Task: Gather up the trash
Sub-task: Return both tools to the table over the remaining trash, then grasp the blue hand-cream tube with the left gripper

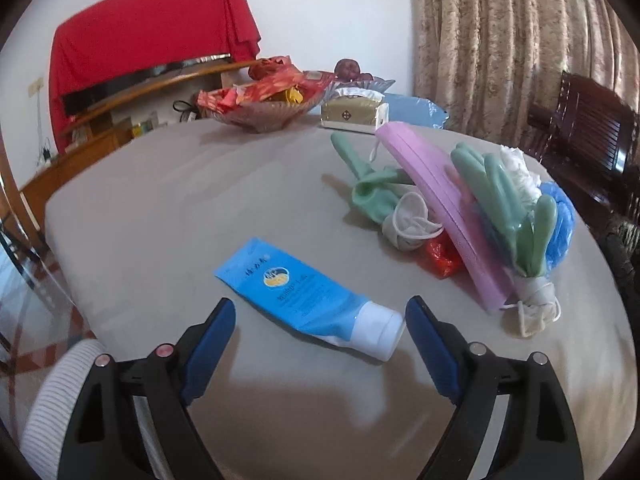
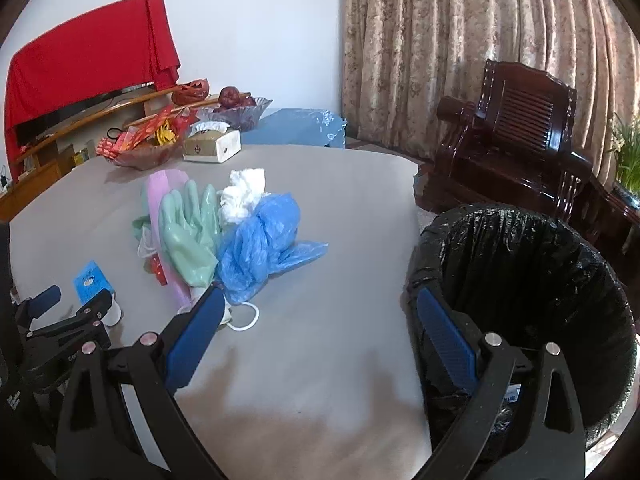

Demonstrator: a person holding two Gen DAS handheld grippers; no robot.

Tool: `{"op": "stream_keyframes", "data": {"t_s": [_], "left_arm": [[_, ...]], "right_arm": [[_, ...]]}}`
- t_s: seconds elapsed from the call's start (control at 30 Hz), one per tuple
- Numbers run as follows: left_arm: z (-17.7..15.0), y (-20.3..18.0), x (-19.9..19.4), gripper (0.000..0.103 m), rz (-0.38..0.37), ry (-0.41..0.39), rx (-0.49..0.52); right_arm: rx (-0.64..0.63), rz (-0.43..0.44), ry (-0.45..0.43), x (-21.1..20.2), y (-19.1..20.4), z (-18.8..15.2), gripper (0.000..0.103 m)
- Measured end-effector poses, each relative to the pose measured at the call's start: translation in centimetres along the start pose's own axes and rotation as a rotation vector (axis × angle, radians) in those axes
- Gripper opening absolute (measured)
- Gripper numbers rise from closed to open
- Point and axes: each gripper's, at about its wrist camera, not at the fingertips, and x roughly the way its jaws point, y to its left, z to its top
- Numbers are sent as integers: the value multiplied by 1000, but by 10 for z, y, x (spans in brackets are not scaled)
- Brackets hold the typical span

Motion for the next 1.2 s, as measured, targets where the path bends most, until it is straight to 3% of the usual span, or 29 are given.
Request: {"op": "stream_keyframes", "data": {"t_s": [0.23, 0.47, 0.63, 0.9, 1.0, 1.2], "left_arm": [[1, 9, 20, 85, -46, 88, -62], [14, 17, 37, 84, -49, 106, -105], [18, 15, 42, 53, -90, 109, -77], [23, 13, 47, 51, -111, 113, -50], [28, 10, 51, 39, -122, 122, -46], [28, 7, 47, 34, -141, 124, -38]], "right_arm": [[-5, -6, 14, 4, -2, -3, 94], [-4, -15, 30, 9, -4, -4, 94], [-5, -14, 30, 11, -5, -3, 94], [-11, -8, 35, 14, -4, -2, 94], [-11, -8, 34, 14, -3, -2, 94], [-15, -1, 25, 14, 0, 2, 94]]}}
